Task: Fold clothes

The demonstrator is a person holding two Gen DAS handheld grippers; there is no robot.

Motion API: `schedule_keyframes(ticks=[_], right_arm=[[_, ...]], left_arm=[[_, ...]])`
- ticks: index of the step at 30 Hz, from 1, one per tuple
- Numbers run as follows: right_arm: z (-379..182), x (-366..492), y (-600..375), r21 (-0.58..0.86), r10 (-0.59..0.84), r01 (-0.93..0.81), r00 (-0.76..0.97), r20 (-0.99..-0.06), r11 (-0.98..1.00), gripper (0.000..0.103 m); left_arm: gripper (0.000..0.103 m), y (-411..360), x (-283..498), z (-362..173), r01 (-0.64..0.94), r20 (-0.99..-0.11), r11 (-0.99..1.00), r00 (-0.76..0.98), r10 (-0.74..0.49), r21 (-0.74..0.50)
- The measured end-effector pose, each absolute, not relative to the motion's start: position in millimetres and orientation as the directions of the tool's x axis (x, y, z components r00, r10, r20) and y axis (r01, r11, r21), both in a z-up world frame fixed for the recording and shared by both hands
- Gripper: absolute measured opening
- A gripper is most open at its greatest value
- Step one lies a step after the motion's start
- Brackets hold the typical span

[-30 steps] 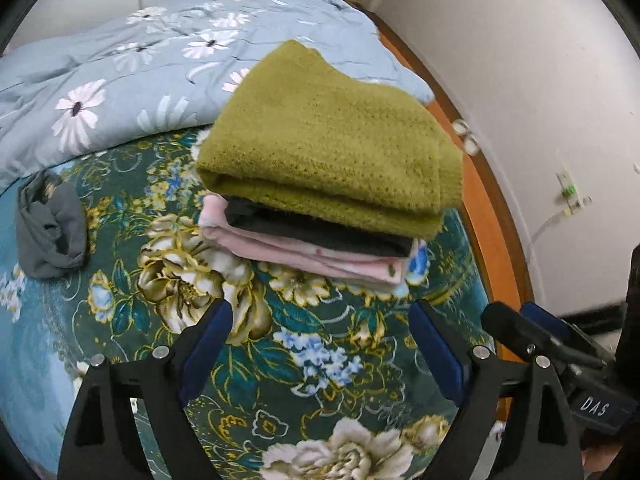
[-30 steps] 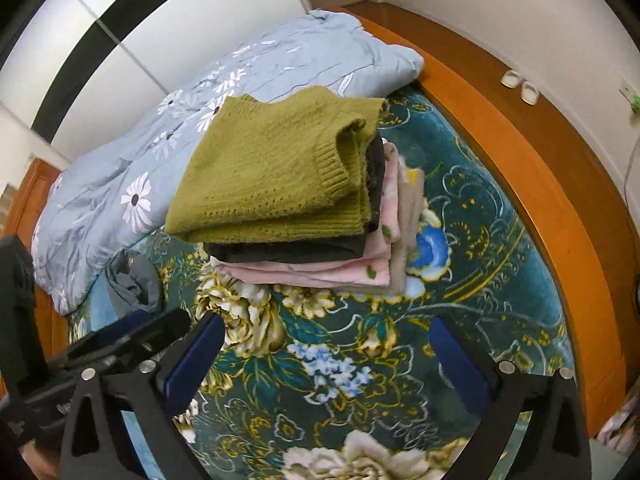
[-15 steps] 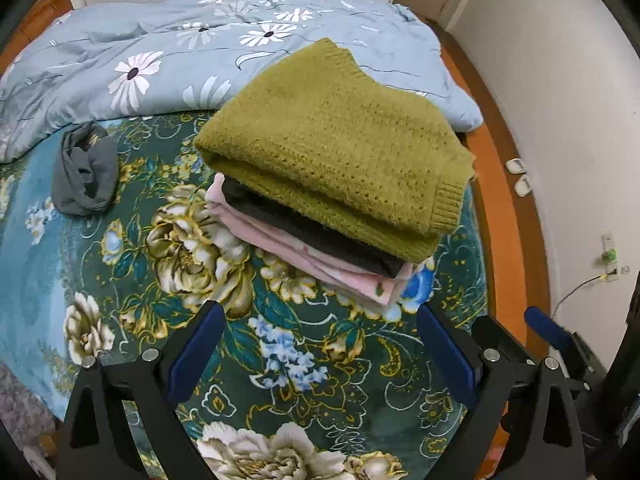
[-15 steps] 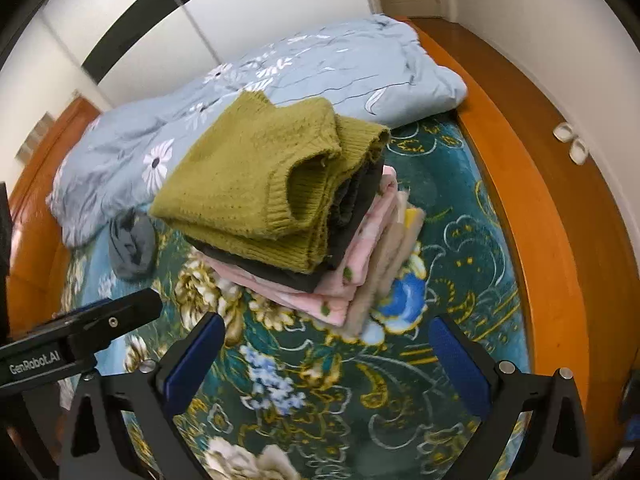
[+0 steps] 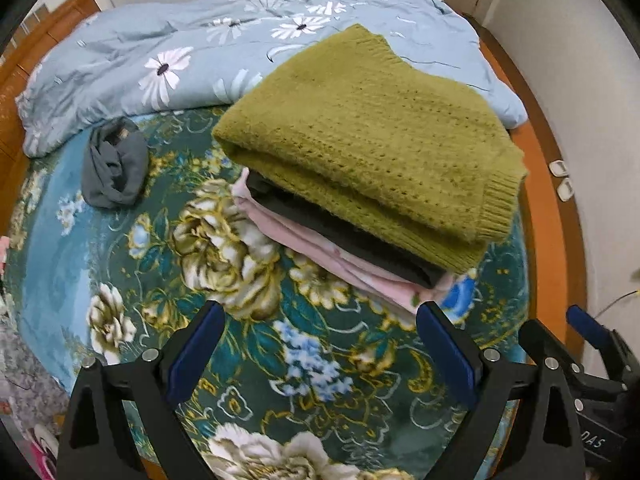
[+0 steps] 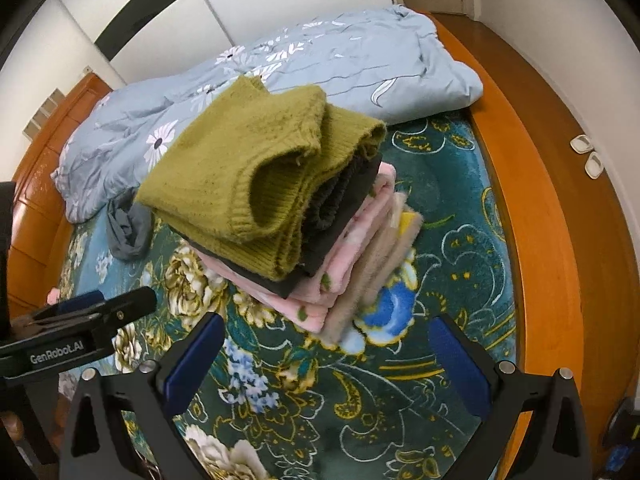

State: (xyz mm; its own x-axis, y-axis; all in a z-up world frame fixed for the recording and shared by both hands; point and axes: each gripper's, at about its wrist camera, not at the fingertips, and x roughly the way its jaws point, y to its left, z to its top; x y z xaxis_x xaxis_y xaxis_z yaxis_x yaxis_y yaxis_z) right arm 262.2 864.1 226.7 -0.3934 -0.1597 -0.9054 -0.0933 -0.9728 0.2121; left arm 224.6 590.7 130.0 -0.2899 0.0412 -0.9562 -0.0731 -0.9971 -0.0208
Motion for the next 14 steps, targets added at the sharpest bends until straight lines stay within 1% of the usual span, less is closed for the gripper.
schedule_keyframes(ticks=[10,14], right_arm=[[213,240,857,0.196,-0.178,-0.016,-0.355,-0.918,-0.980,0.103],[208,231,852,0.191,-0.182,0.008,-0.345,-0.921,-0.982,0.103]], left_arm=[[0.097,597,219,117,-0.071,-0.962,-0.997,-0.273,-0.009,0.030],[0.097,593,214,112,-0.045,-0.969,-0.999,-0.248,-0.009,0.020]])
